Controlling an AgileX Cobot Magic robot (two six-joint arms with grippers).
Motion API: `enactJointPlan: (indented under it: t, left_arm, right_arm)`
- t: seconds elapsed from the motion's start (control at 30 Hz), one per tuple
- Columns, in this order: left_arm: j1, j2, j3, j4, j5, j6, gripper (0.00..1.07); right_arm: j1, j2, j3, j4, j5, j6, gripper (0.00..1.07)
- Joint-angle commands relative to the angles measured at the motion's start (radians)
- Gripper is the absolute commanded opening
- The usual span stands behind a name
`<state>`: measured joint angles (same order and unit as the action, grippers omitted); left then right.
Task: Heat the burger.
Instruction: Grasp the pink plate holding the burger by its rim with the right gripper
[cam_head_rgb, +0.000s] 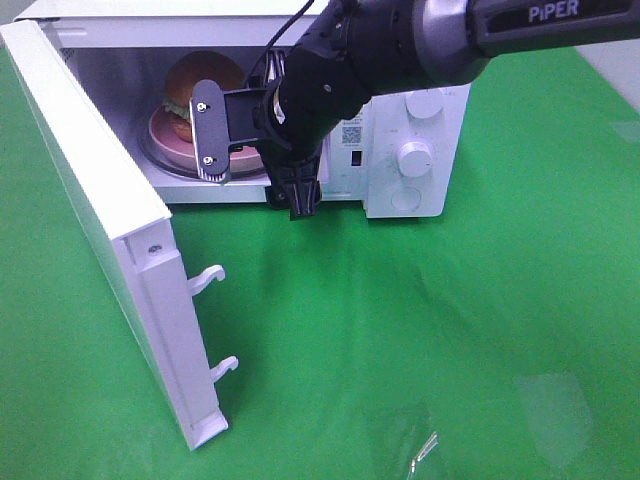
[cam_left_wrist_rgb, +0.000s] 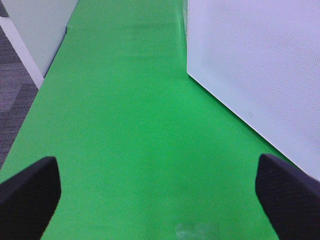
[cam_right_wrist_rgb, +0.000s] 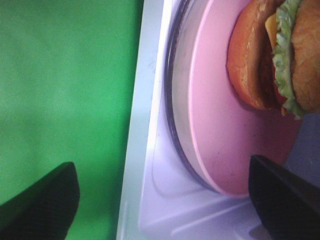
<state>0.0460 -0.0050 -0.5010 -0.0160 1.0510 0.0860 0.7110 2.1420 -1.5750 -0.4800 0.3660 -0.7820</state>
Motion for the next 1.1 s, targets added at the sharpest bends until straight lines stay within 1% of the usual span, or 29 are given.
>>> enactJointPlan:
  t: [0.03,0.07,0.1,0.13,0.17,0.2,0.43,0.8,1.1]
  left_arm:
    - [0.001,-0.019,0.002,-0.002,-0.013,0.001,0.98]
    - [0.001,-0.019,0.002,-0.002,-0.013,0.001,0.98]
    - [0.001,-0.019,0.002,-0.002,-0.013,0.001,0.98]
    - [0.001,-0.019,0.002,-0.002,-0.013,0.001,0.98]
    - [0.001,-0.019,0.002,-0.002,-0.013,0.001,0.98]
    - [0.001,-0.019,0.002,-0.002,-0.013,0.001,0.98]
    - [0.001,-0.019,0.002,-0.002,-0.013,0.001,0.98]
    - [0.001,-0.019,0.002,-0.002,-0.013,0.001,0.98]
    - [0.001,-0.019,0.002,0.007,-0.013,0.001,0.98]
  right_arm:
    - [0.001,0.024,-0.032,0.002,-0.012,0.012,0.89]
    - [0.001,0.046,-0.055,0.003,-0.016,0.014,0.89]
    - [0.001,0.046,-0.055,0.003,-0.016,0.014,0.89]
    - [0.001,0.068,-0.087,0.003,-0.016,0.022,0.89]
    - [0.001,0.068,-0.087,0.003,-0.016,0.022,0.89]
    - [0.001,0.089,-0.116,0.003,-0.018,0.045,0.88]
    - [-0.002,0.155,-0.19,0.003,-0.029,0.071,0.86]
    - [-0.002,0.214,-0.274,0.003,-0.026,0.071,0.83]
    - [-0.002,0.26,-0.316,0.011,-0.024,0.071,0.81]
